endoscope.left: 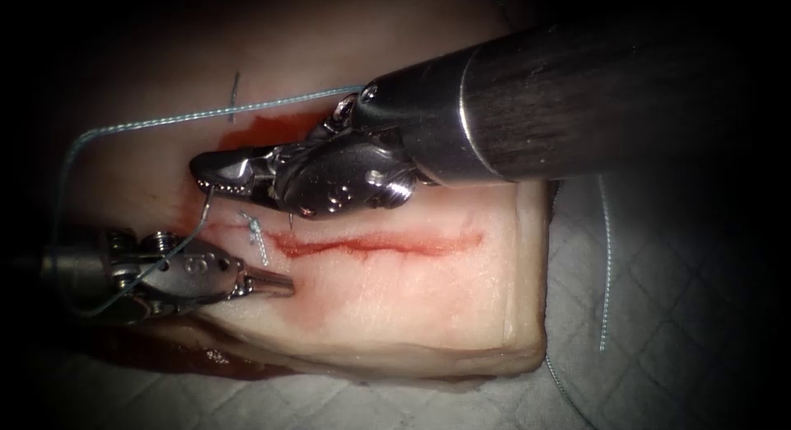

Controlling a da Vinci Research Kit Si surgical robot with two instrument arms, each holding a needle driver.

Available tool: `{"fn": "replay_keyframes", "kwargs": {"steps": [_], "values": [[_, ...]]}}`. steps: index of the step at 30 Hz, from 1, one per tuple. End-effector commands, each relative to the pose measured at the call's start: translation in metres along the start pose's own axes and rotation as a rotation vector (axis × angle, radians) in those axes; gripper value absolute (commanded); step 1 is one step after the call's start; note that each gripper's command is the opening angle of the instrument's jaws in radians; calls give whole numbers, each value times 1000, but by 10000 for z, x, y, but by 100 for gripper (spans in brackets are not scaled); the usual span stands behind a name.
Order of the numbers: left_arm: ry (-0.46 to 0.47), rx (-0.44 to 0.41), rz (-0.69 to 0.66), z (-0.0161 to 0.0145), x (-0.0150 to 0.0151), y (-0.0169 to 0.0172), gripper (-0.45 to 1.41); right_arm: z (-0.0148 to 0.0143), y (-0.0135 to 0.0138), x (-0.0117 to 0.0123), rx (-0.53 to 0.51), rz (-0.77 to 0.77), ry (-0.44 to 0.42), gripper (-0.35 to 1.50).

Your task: Wound Closure

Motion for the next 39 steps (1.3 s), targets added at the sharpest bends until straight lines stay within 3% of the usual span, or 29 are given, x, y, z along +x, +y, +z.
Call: {"fn": "replay_keyframes", "kwargs": {"steps": [1,29,39], "values": [[0,0,0,8,0,0,-40,11,-2,3,5,-9,0,-35],[0,-2,-1,9,-1,-2,-40,15,7,3,-36,-70,11,-35],[-3,-1,-2,8,-2,-3,-40,25,27,-3,-126,-158,10,-35]]}}
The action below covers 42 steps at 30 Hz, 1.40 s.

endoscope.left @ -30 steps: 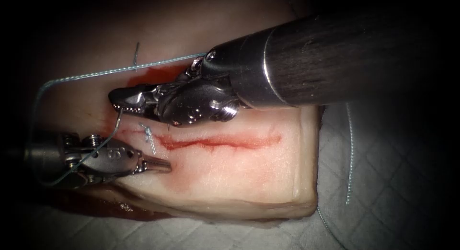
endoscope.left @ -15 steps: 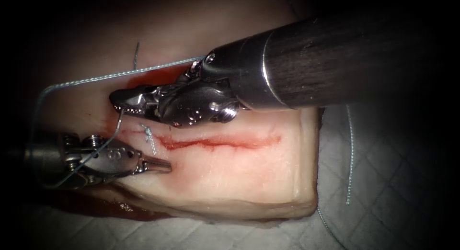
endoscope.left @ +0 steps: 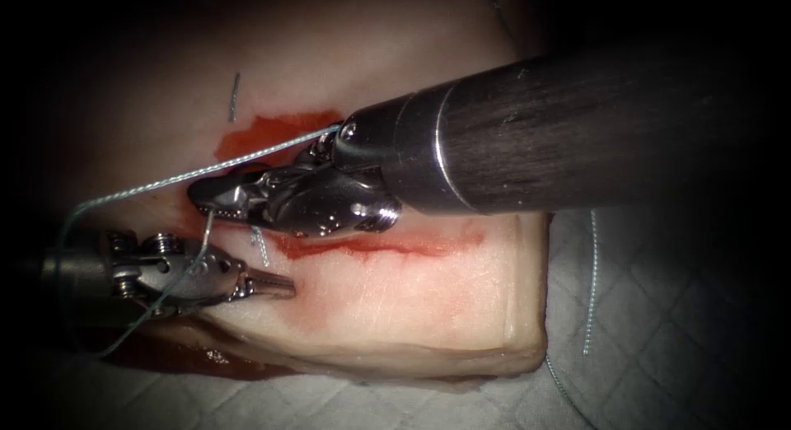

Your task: Wound Closure

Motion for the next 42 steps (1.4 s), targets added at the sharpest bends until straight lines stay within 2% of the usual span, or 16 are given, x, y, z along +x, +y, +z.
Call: {"fn": "replay_keyframes", "kwargs": {"steps": [1,10,17,24,33,42], "values": [[-5,2,0,7,-1,0,-40,12,3,0,3,-5,0,-35],[-5,1,0,7,-1,0,-40,19,15,-7,-36,-25,-4,-35],[-5,2,0,7,-1,0,-40,25,26,-10,6,69,3,-35],[-5,0,-1,7,-1,-1,-45,3,4,8,140,181,13,-35],[-6,-8,-2,15,1,-7,-45,-9,12,23,215,286,29,-35],[-7,-9,-3,16,1,-7,-45,-14,4,29,329,394,48,-35]]}}
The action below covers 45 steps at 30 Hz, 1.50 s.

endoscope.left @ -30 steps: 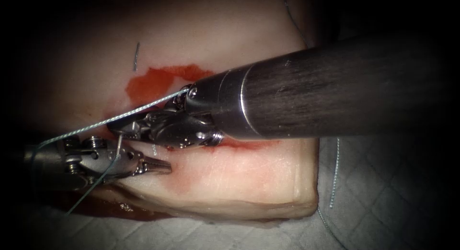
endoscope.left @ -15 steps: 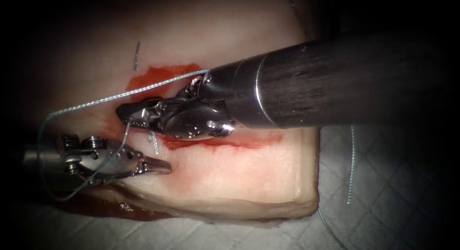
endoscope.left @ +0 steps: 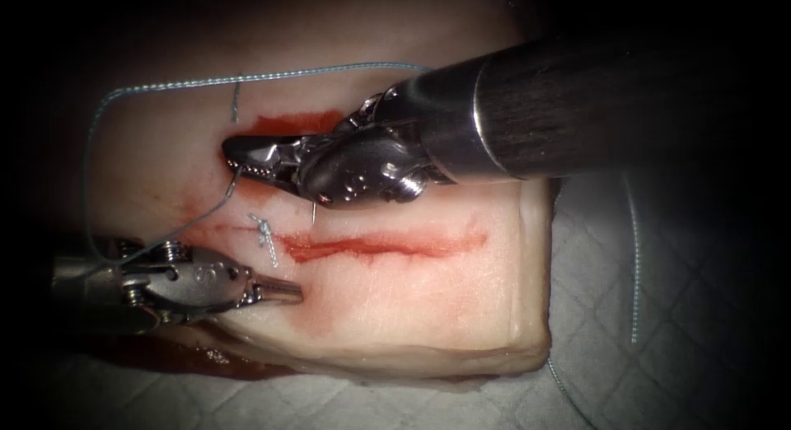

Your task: Wound Closure

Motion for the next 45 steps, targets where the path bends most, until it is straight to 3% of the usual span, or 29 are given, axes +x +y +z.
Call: {"fn": "replay_keyframes", "kwargs": {"steps": [1,29,45], "values": [[0,0,1,7,0,0,-45,8,-5,3,16,7,1,-35],[3,0,8,5,3,-1,-45,5,-4,5,111,262,15,-35],[59,7,122,4,5,-1,-45,-3,-8,14,145,404,20,-35]]}}
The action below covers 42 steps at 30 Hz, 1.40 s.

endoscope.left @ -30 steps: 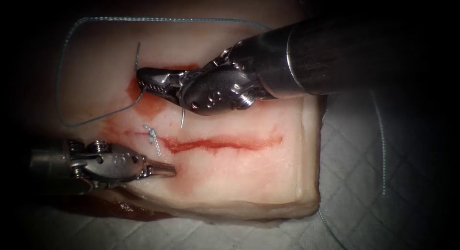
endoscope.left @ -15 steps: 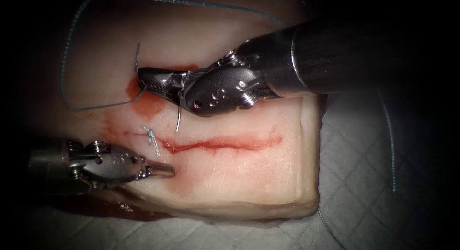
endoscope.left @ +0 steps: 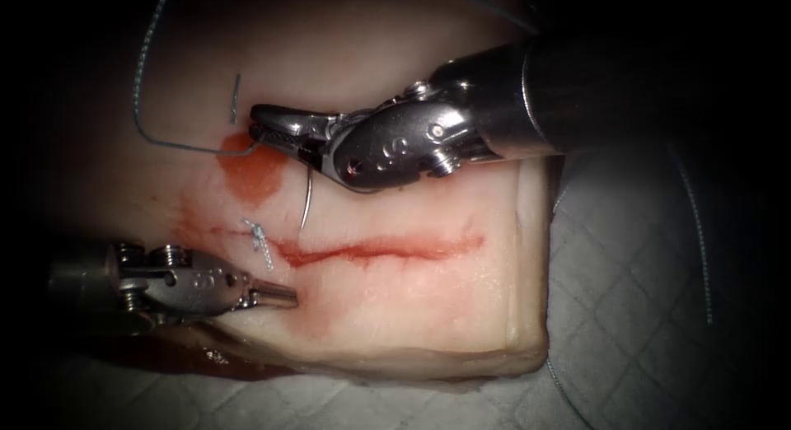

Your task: Wound Closure

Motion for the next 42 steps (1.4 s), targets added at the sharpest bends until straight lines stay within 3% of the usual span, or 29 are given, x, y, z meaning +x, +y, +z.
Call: {"fn": "replay_keyframes", "kwargs": {"steps": [1,9,21,28,35,42], "values": [[0,1,2,8,0,0,-45,10,1,4,2,20,-3,-35],[13,5,21,6,1,3,-45,9,3,10,-16,31,12,-35],[8,2,22,3,-6,3,-38,19,0,-12,-105,-404,50,-35],[-4,0,19,3,-9,4,-35,27,12,-16,-150,-427,11,-35],[-5,-3,21,5,-6,2,-35,34,5,-50,-179,-468,-49,-35],[-5,-4,21,6,-5,2,-35,30,23,-34,-260,-485,-114,-35]]}}
